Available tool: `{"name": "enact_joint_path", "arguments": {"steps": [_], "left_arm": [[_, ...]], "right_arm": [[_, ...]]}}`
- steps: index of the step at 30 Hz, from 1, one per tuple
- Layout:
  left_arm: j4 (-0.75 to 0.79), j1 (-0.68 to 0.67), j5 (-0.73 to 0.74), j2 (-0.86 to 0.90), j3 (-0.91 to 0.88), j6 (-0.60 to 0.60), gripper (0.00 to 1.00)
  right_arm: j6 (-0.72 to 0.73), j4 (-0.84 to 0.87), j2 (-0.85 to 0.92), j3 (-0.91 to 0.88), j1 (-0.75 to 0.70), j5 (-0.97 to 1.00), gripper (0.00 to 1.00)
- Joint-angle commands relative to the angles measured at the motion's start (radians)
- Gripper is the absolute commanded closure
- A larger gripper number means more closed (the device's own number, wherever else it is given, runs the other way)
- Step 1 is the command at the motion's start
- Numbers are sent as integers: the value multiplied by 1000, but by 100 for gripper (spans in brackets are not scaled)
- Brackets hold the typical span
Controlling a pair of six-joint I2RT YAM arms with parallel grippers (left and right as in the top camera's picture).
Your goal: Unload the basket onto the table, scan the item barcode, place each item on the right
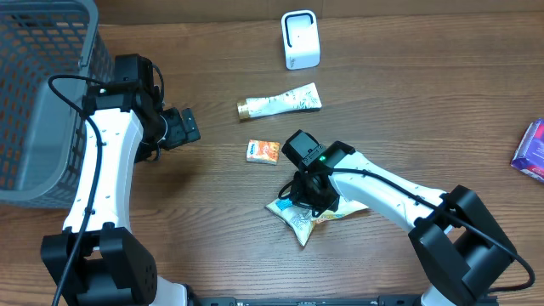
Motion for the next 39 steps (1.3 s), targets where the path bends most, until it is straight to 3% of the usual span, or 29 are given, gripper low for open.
{"name": "enact_joint_path", "arguments": {"steps": [1, 5, 9, 13, 15, 16, 17, 18, 19, 21, 24, 25, 29, 35, 39], "left_arm": [[-12, -1, 11, -25, 16, -14, 0], [-12, -1, 11, -24, 16, -14, 0], [-12, -1, 2, -24, 16, -14, 0], [-12, -1, -15, -24, 16, -13, 0], [-11, -1, -15, -24, 16, -14, 0], [-8, -1, -15, -25, 16, -14, 0], [-8, -1, -15, -24, 16, -14, 0], [-7, -1, -15, -24, 16, -14, 0], [-6, -1, -15, -24, 16, -14, 0], [-5, -1, -15, -25, 16, -14, 0], [-5, -1, -15, -24, 16, -14, 0], [-5, -1, -15, -24, 16, -14, 0], [-5, -1, -15, -24, 16, -14, 0], [-5, -1, -15, -24, 16, -14, 0], [-8, -1, -15, -24, 16, -14, 0]], "right_arm": [[6, 19, 6, -62, 3, -124, 86], [59, 52, 6, -108, 3, -144, 83], [19, 51, 6, -89, 3, -142, 75], [19, -110, -18, 36, 3, -40, 73], [14, -232, -42, 140, 3, 40, 67], [-18, -297, -56, 209, 3, 65, 51], [-47, -336, -62, 257, 3, 68, 20], [-71, -379, -66, 309, 3, 68, 11], [-81, -409, -67, 343, 3, 68, 11], [-84, -471, -67, 402, 3, 68, 30], [-83, -527, -66, 410, 3, 72, 70], [-77, -551, -63, 405, 3, 89, 75], [-45, -560, -63, 349, 3, 143, 76], [-21, -437, -63, 143, -5, 126, 86], [-22, -362, -63, 39, -9, 103, 87]]}}
